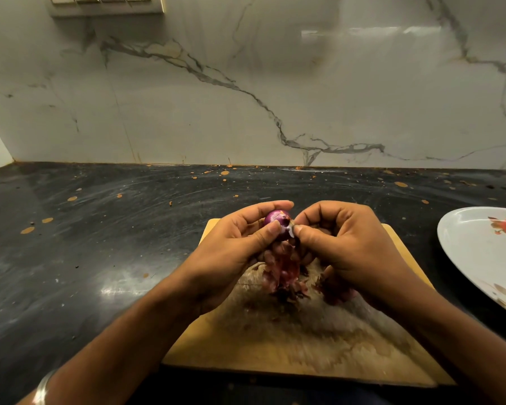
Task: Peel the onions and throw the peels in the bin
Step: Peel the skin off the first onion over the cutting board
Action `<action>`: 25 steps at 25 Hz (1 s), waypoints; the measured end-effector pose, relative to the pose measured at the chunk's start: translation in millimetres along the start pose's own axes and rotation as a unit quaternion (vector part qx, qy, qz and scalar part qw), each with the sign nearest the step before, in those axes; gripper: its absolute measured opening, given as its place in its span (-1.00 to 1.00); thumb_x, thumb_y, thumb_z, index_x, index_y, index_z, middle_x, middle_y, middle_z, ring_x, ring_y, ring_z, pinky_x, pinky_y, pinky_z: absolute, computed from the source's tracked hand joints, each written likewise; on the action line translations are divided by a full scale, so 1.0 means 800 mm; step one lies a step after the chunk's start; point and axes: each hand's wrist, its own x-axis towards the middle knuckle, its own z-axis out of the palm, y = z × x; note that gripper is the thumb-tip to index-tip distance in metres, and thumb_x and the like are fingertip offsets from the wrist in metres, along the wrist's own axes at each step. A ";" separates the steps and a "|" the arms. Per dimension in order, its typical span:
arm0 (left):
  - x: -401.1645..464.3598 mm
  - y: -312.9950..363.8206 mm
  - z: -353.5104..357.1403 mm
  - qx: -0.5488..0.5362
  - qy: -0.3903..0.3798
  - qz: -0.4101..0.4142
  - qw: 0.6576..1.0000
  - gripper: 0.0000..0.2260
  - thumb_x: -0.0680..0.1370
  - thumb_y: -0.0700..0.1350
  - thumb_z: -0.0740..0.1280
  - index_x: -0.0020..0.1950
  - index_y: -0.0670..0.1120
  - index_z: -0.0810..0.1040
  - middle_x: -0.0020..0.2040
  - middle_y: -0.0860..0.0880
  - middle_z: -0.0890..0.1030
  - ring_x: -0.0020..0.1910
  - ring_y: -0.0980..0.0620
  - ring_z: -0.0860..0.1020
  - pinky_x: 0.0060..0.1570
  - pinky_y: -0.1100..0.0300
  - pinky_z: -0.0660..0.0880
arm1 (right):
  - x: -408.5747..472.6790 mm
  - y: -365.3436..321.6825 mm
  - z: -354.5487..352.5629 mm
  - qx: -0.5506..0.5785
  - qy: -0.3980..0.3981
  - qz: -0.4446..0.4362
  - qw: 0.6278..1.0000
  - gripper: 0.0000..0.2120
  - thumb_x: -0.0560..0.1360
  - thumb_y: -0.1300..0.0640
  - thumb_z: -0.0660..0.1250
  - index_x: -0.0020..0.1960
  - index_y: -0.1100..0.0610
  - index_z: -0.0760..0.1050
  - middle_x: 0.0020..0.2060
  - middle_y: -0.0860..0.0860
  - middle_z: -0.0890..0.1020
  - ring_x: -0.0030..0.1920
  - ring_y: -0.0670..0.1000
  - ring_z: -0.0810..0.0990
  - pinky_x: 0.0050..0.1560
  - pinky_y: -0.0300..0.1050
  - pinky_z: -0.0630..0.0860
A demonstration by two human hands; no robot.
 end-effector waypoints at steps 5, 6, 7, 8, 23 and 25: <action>-0.001 0.001 -0.001 0.004 -0.009 -0.004 1.000 -0.68 0.55 -0.13 0.26 0.29 -0.11 0.52 -0.04 -0.13 0.68 -0.12 0.05 0.65 -0.17 0.27 0.59 | 0.004 -0.002 -0.004 0.054 -0.035 0.052 0.997 -0.87 0.53 0.38 0.34 -0.18 0.27 0.59 -0.46 0.08 0.64 -0.48 -0.08 0.60 -0.45 -0.34 0.47; -0.001 0.001 -0.001 -0.001 -0.013 -0.006 1.000 -0.69 0.56 -0.13 0.25 0.30 -0.12 0.52 0.00 -0.15 0.68 -0.09 0.04 0.65 -0.15 0.27 0.59 | 0.004 -0.002 -0.005 0.059 -0.040 0.060 0.996 -0.85 0.53 0.38 0.33 -0.19 0.25 0.59 -0.46 0.09 0.64 -0.49 -0.07 0.59 -0.46 -0.33 0.47; -0.002 0.001 -0.002 -0.006 -0.016 -0.007 1.000 -0.68 0.57 -0.12 0.23 0.30 -0.12 0.53 0.05 -0.18 0.67 -0.04 0.02 0.65 -0.11 0.27 0.60 | 0.004 -0.003 -0.006 0.062 -0.045 0.067 0.995 -0.83 0.53 0.38 0.33 -0.20 0.23 0.60 -0.46 0.12 0.63 -0.49 -0.06 0.58 -0.47 -0.33 0.46; -0.002 0.001 -0.001 -0.010 -0.017 -0.007 1.000 -0.68 0.57 -0.12 0.22 0.30 -0.12 0.53 0.10 -0.20 0.65 0.01 0.01 0.64 -0.07 0.26 0.60 | 0.004 -0.004 -0.007 0.063 -0.049 0.072 0.994 -0.82 0.53 0.37 0.32 -0.21 0.21 0.60 -0.46 0.14 0.63 -0.49 -0.05 0.58 -0.48 -0.33 0.46; 0.000 0.003 0.002 -0.123 -0.025 -0.058 0.990 -0.69 0.58 0.00 0.15 0.19 -0.13 0.52 0.00 -0.22 0.57 -0.28 0.02 0.49 -0.12 0.09 0.42 | 0.008 -0.004 -0.008 0.148 -0.115 0.076 0.979 -0.79 0.39 0.27 0.27 -0.32 0.06 0.60 -0.46 0.01 0.57 -0.46 -0.09 0.56 -0.43 -0.33 0.46; 0.001 0.001 0.001 -0.116 -0.018 -0.051 0.992 -0.69 0.57 0.02 0.16 0.16 -0.11 0.56 0.00 -0.20 0.61 -0.22 -0.02 0.54 -0.03 0.04 0.42 | 0.009 -0.003 -0.007 0.149 -0.100 0.088 0.980 -0.79 0.41 0.27 0.27 -0.30 0.07 0.60 -0.44 0.06 0.59 -0.45 -0.04 0.57 -0.43 -0.29 0.48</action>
